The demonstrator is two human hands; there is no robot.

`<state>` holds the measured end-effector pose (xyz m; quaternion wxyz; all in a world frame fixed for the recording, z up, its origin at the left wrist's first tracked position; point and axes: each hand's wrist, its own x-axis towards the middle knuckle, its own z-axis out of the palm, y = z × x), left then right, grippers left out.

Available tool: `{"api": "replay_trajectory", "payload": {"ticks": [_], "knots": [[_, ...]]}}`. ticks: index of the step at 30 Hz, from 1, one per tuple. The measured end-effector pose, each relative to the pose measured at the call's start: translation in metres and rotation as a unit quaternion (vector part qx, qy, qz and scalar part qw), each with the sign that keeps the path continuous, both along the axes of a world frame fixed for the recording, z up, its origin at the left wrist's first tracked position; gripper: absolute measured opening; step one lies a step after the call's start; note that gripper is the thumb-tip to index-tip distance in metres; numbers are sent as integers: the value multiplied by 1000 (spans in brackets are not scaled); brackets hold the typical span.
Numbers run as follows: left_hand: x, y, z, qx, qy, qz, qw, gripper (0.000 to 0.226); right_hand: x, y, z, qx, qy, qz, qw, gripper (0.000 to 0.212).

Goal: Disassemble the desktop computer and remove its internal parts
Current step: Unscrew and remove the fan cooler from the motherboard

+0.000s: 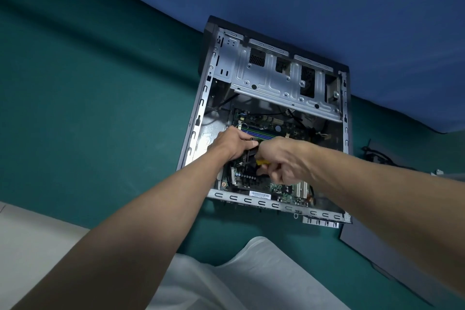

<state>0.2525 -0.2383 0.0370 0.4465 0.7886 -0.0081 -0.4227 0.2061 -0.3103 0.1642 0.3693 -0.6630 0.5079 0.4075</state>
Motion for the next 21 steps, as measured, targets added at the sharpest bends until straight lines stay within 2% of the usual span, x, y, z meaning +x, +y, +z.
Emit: {"api": "replay_trajectory", "payload": {"ticks": [1, 3, 5, 7, 9, 10, 11, 12, 13, 14, 15, 16, 18, 21], "knots": [[0, 0, -1, -3, 3, 0, 1000, 36, -1, 0, -1, 6, 17, 20, 1000, 18], [0, -1, -2, -6, 9, 4, 1000, 35, -3, 5, -1, -34, -7, 128, 991, 18], [0, 0, -3, -5, 8, 8, 1000, 33, -6, 8, -2, -95, -54, 310, 944, 23], [1, -1, -5, -2, 1, 8, 1000, 32, -10, 8, 2, -147, -70, 512, 843, 30], [1, -2, -5, -5, 1, 11, 1000, 31, -12, 7, 10, -164, -76, 673, 717, 26], [1, -2, -5, -6, 3, 13, 1000, 30, -13, 9, 14, -169, -79, 743, 643, 25], [1, -1, -5, -7, 5, 13, 1000, 28, -13, 11, 18, -172, -79, 801, 568, 26], [1, 0, -4, -7, 5, 13, 1000, 25, -12, 14, 21, -171, -79, 839, 511, 27], [1, 1, -3, -11, 6, 17, 1000, 22, -11, 17, 23, -173, -81, 854, 483, 29], [1, 2, -2, -19, 12, 30, 999, 20, -9, 18, 24, -181, -89, 855, 479, 32], [2, 3, -1, -27, 24, 51, 998, 21, -5, 19, 23, -181, -112, 843, 495, 31], [2, 4, -1, -27, 32, 70, 997, 23, -3, 20, 21, -177, -135, 820, 527, 28], [2, 5, -1, -11, 28, 90, 995, 33, -3, 21, 13, -159, -169, 734, 638, 22], [0, 3, 1, -13, 26, 77, 997, 12, -5, 17, 5, -143, -177, 520, 823, 23]]}}
